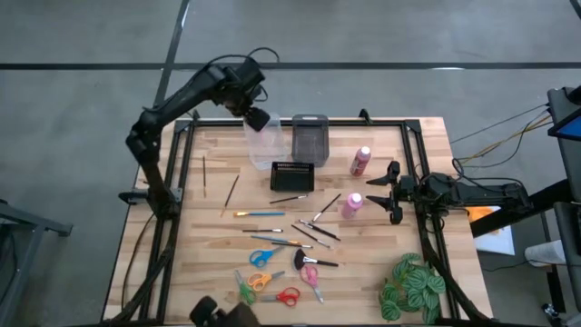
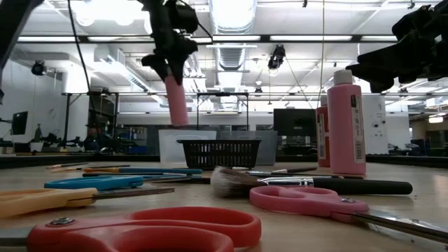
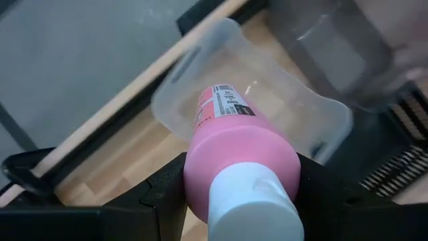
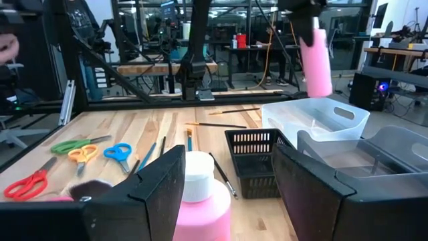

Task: Pick & Place Paint Supplies
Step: Put the pink paint bottle into the transparent bin

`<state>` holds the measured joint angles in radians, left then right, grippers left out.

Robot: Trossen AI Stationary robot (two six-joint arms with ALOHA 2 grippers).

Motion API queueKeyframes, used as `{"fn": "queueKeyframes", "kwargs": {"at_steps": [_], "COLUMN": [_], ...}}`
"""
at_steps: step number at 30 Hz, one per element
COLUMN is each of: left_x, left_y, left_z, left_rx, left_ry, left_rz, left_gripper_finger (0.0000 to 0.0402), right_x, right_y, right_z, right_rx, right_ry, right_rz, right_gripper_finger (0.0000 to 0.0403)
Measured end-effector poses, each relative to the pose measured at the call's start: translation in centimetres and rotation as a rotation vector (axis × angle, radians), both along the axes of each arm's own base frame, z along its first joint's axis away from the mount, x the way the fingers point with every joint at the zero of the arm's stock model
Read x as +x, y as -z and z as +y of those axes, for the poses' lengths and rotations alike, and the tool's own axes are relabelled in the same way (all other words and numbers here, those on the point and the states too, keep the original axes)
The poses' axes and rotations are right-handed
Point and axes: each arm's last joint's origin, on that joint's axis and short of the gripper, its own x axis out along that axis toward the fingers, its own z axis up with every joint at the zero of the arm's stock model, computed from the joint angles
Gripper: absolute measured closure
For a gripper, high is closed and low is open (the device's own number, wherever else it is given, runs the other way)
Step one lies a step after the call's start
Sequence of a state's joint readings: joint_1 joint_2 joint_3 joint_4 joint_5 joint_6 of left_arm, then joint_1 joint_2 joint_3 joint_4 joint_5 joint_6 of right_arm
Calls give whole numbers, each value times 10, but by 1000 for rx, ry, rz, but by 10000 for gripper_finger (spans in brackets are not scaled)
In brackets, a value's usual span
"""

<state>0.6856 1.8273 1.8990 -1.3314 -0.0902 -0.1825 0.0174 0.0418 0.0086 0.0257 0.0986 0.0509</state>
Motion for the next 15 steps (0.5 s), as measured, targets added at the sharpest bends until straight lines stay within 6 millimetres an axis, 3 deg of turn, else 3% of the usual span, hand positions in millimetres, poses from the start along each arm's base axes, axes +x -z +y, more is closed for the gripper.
{"fn": "queueKeyframes", "kwargs": {"at_steps": [7, 15], "left_x": [5, 17], "left_y": [20, 57], "left_z": [16, 33], "left_rx": [-35, -50], "left_ry": [-20, -29], "left_rz": [43, 151], "left_gripper_finger": [192, 192], "right_x": [0, 0], "right_y": [0, 0], "right_z": [0, 0], "right_rx": [-1, -1], "right_ry": [0, 0], "right_rz": [0, 0], "right_gripper_finger": [181, 181]}}
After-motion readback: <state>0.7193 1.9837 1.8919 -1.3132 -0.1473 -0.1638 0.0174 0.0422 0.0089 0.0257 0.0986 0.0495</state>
